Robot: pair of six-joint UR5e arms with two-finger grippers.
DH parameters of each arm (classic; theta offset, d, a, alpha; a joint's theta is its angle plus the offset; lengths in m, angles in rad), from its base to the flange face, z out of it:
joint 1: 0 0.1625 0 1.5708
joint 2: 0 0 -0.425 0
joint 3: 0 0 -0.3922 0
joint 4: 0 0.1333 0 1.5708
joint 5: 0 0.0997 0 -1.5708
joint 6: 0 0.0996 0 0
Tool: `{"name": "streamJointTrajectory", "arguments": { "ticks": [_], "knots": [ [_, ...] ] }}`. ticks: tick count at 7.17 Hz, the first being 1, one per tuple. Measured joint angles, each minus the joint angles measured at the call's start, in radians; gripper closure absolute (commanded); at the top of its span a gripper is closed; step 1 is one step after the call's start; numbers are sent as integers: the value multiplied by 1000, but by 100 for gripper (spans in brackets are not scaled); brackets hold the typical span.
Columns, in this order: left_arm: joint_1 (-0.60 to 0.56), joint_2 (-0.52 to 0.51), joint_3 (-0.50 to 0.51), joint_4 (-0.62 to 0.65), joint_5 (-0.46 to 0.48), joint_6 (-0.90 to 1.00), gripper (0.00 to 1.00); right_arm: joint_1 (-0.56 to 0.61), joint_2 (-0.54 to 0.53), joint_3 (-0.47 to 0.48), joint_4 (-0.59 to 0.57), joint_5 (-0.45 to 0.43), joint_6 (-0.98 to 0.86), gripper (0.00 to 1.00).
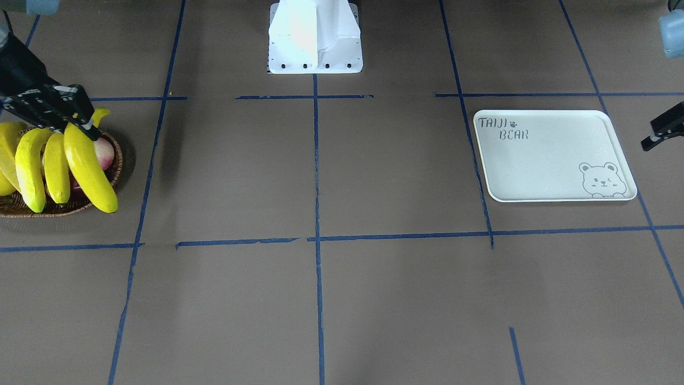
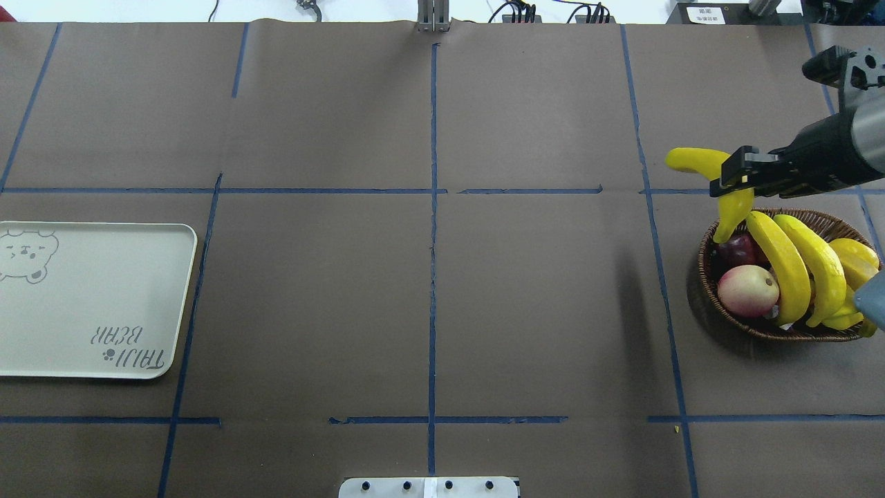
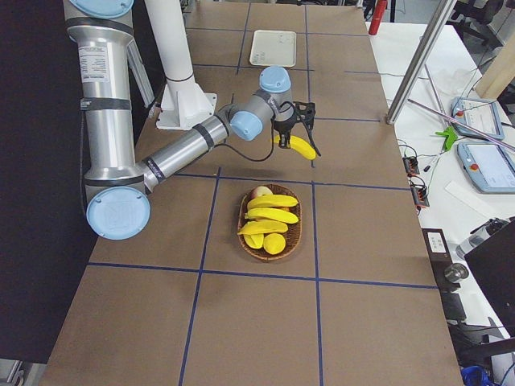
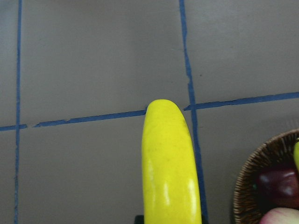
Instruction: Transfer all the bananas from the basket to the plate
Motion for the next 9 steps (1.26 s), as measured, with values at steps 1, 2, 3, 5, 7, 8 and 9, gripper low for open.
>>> {"name": "streamJointTrajectory", "arguments": {
  "ticks": [1, 2, 3, 5, 7, 8, 9],
  "knots": [
    [54, -1, -33, -84, -5, -152, 0, -69, 25, -11, 67, -61, 97, 99],
    [123, -3, -72, -145, -16, -254, 0, -124, 38, -42, 179, -112, 192, 99],
    [180, -25, -100, -173, -34, -366, 0, -160, 47, -84, 313, -140, 264, 96],
    [263, -124, -140, -199, -47, -773, 0, -227, 57, -139, 535, -207, 396, 98],
    [354, -231, -147, -228, -43, -1137, 0, -300, 103, -149, 604, -310, 461, 98],
    [389, -283, -137, -232, -34, -1247, 0, -332, 132, -151, 607, -348, 463, 99],
    [438, -336, -120, -233, 4, -1337, 0, -360, 166, -156, 606, -370, 454, 99]
  ]
}}
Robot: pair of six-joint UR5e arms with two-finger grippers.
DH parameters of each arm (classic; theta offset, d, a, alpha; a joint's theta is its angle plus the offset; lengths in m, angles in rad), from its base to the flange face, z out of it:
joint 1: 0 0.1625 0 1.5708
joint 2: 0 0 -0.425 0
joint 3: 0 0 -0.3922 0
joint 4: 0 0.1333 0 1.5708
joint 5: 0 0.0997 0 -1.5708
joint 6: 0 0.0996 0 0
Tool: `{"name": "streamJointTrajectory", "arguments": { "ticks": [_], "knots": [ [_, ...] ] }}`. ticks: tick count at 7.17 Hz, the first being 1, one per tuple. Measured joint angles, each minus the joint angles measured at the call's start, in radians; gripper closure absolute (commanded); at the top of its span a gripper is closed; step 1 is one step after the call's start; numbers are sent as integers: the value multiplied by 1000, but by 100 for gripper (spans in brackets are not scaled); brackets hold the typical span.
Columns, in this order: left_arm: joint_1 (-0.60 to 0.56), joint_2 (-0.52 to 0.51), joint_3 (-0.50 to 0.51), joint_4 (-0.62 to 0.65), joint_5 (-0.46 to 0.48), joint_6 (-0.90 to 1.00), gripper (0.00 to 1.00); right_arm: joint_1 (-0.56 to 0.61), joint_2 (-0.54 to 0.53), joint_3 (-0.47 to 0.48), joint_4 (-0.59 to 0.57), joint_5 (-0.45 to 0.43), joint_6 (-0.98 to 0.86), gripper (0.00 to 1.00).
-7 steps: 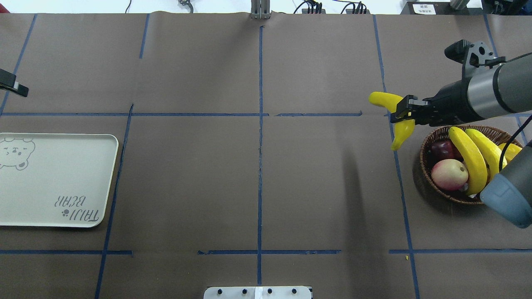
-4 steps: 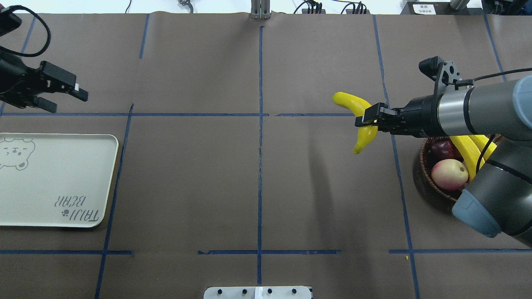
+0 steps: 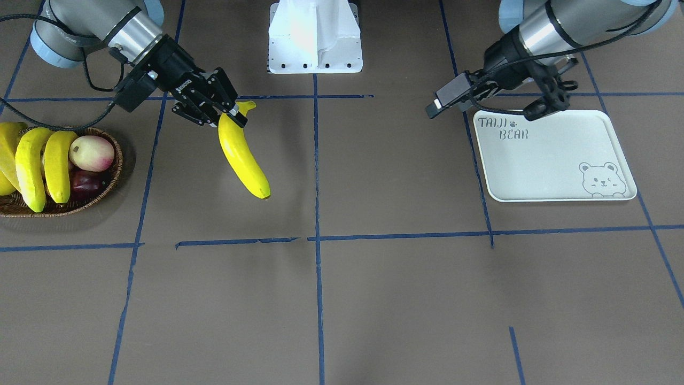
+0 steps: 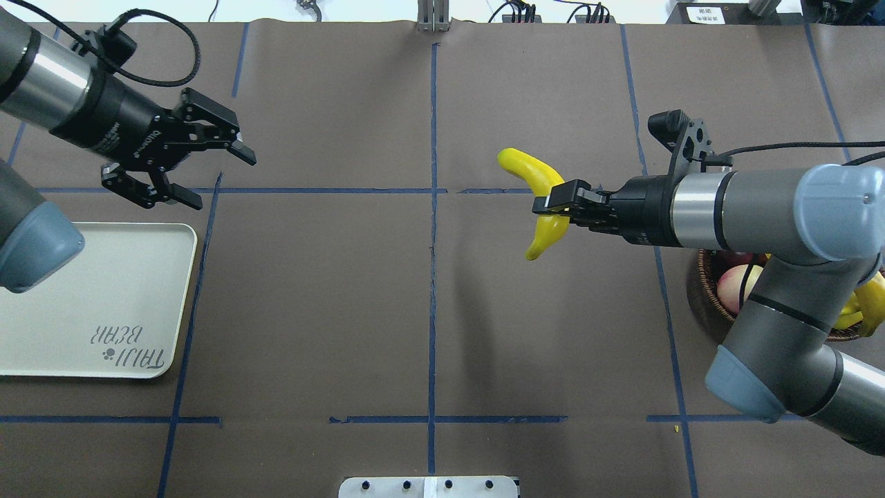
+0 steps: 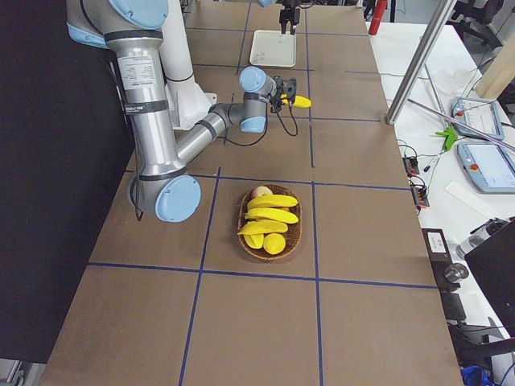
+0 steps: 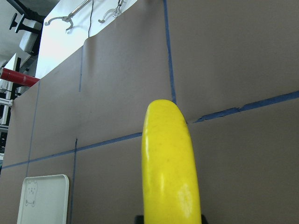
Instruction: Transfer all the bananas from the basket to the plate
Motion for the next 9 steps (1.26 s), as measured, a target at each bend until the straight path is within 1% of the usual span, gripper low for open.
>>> {"name": "streamJointTrajectory", "arguments": {
  "ticks": [2, 4, 6, 9],
  "knots": [
    [105, -98, 40, -1, 137, -148, 0, -46, 97, -38, -23, -27, -14, 99],
    [147, -196, 108, -3, 233, -289, 0, -103, 189, -60, -110, -106, -16, 98],
    [158, -254, 179, -29, 272, -354, 0, -146, 227, -62, -135, -158, -16, 98],
    [189, -264, 217, -64, 315, -369, 1, -163, 254, -63, -140, -168, -15, 97]
  ]
}}
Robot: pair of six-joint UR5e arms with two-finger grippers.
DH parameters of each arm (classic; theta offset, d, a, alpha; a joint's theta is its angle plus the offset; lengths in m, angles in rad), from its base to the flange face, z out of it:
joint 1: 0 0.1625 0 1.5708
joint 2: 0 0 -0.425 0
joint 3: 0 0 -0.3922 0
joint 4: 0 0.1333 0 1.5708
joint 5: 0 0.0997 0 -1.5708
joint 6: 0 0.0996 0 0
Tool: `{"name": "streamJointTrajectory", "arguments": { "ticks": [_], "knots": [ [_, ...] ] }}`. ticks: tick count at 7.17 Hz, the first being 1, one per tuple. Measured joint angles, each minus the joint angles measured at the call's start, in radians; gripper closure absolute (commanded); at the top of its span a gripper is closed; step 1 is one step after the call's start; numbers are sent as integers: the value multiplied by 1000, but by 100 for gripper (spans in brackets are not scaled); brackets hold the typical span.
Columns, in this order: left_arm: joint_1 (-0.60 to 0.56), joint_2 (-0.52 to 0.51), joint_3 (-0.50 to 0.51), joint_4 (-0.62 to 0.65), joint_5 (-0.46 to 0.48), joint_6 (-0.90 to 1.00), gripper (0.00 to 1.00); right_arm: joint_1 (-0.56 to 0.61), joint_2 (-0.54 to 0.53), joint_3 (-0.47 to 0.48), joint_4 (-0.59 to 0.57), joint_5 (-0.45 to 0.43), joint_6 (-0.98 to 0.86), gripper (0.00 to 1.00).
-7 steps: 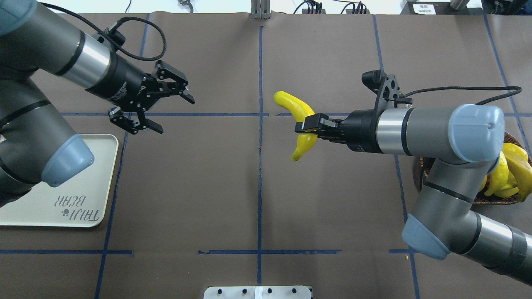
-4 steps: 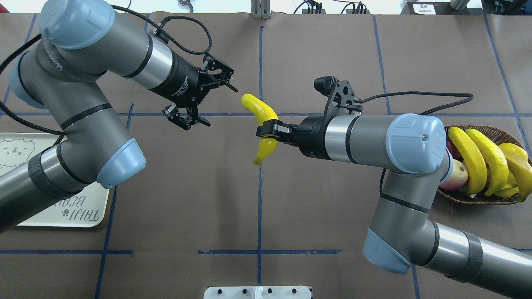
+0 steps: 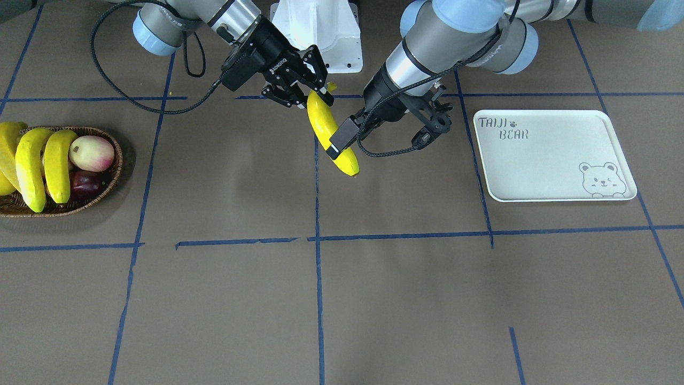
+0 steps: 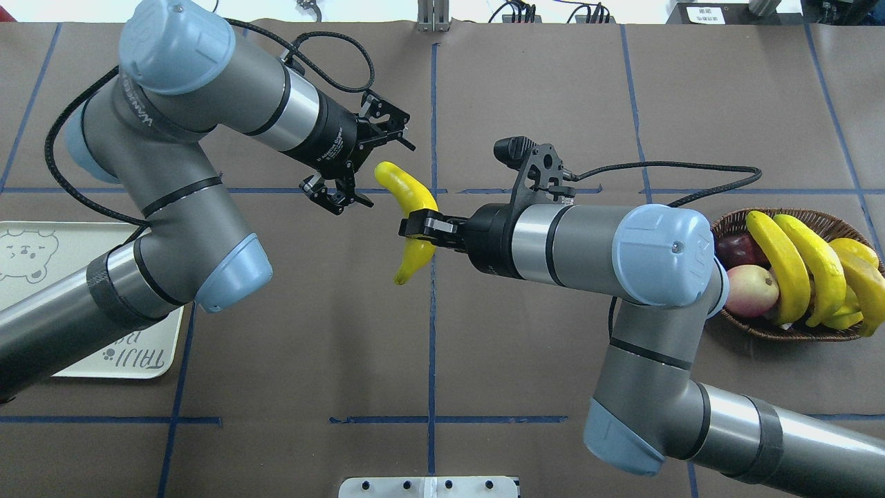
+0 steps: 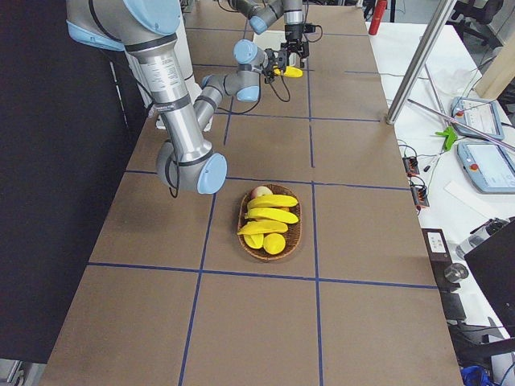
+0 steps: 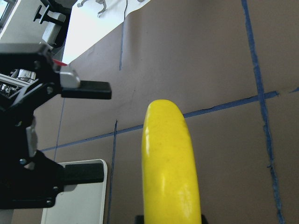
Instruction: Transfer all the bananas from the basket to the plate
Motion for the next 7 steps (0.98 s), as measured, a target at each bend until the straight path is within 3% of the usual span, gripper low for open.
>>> {"name": "streamJointTrajectory", "arguments": {
  "ticks": [1, 2, 3, 4, 5, 6, 7],
  "knots": [
    [12, 0, 5, -4, 6, 0, 9, -2, 5, -1, 0, 0, 0, 97],
    [20, -2, 8, -5, 9, -1, 36, -3, 8, -2, 1, 0, 0, 97],
    [26, -5, 8, -6, 9, -3, 72, -5, 9, -3, 1, 0, 0, 95],
    [29, -5, 8, -13, 10, -4, 97, -6, 9, -4, 1, 0, 0, 86],
    [30, -3, 9, -24, 10, -5, 100, -7, 9, -4, 0, 1, -3, 73],
    [31, 1, 9, -31, 9, -5, 100, -8, 9, -5, 0, 3, -9, 20],
    [32, 4, 9, -33, 9, -5, 100, -9, 10, -5, -5, 4, -13, 0]
  ]
}}
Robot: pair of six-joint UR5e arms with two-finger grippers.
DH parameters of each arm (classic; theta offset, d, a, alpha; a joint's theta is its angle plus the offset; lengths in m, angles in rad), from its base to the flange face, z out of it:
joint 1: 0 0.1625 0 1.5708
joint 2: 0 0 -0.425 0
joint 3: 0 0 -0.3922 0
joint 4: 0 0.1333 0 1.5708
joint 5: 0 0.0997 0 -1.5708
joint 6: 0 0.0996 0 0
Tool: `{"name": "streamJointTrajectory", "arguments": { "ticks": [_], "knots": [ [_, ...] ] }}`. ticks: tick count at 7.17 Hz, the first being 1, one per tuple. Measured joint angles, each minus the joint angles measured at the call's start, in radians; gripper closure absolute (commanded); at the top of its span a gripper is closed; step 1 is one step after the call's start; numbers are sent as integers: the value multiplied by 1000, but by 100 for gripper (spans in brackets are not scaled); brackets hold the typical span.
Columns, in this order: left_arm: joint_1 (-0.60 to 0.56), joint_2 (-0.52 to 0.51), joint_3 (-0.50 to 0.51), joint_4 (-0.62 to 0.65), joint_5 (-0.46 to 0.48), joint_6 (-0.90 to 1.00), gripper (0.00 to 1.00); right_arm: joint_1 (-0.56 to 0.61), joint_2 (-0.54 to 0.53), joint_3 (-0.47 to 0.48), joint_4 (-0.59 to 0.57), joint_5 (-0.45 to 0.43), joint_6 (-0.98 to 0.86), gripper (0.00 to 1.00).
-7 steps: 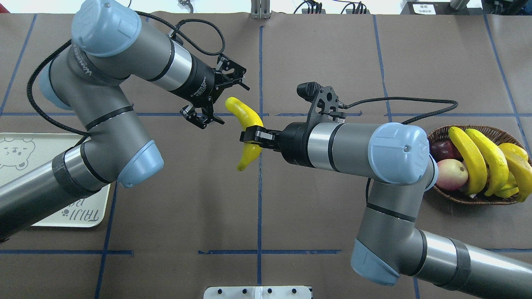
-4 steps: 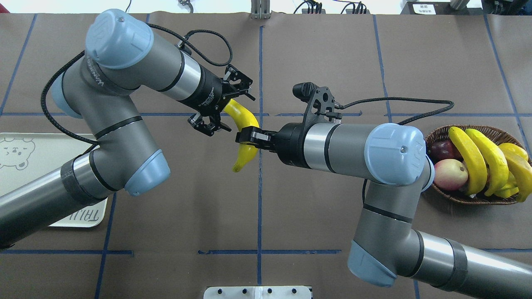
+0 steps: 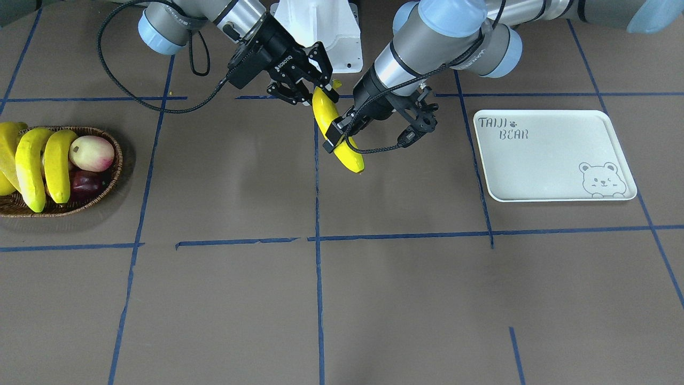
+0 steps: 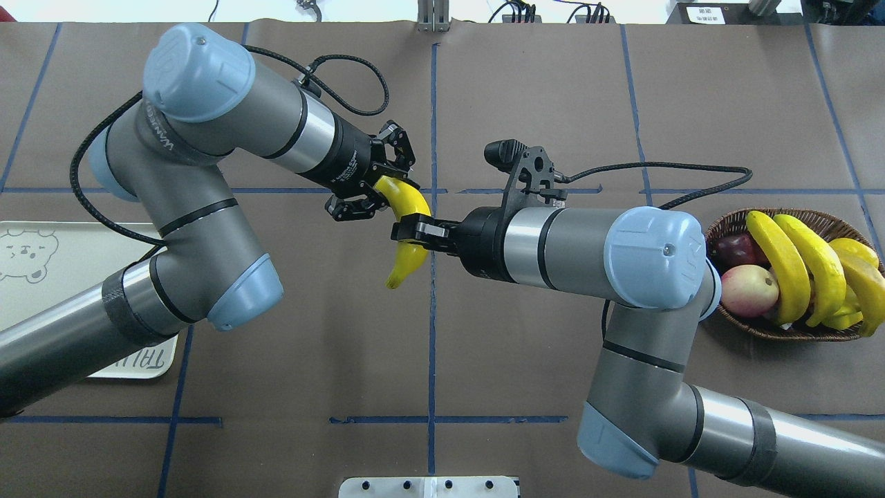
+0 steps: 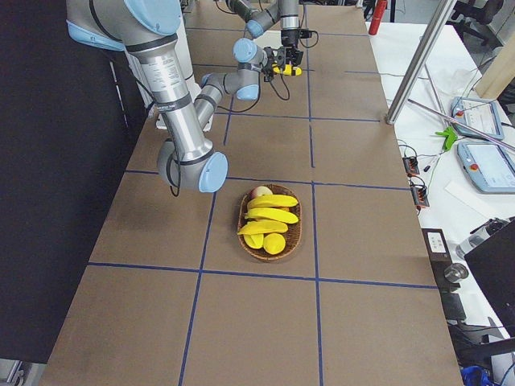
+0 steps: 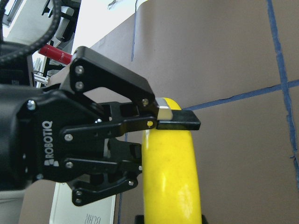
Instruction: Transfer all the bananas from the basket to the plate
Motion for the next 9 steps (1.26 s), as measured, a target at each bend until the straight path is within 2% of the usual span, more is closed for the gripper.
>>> {"name": "streamJointTrajectory", "arguments": {
  "ticks": [3, 7, 9],
  "knots": [
    [-3, 8, 1, -5, 0, 2, 100, 14, 2, 55, -157, 37, -2, 0],
    [-26, 82, -4, -4, 1, 48, 100, 200, -17, 79, -305, 387, -3, 0],
    [-67, 181, -18, 2, -6, 156, 100, 276, -53, 87, -396, 449, -29, 0]
  ]
}}
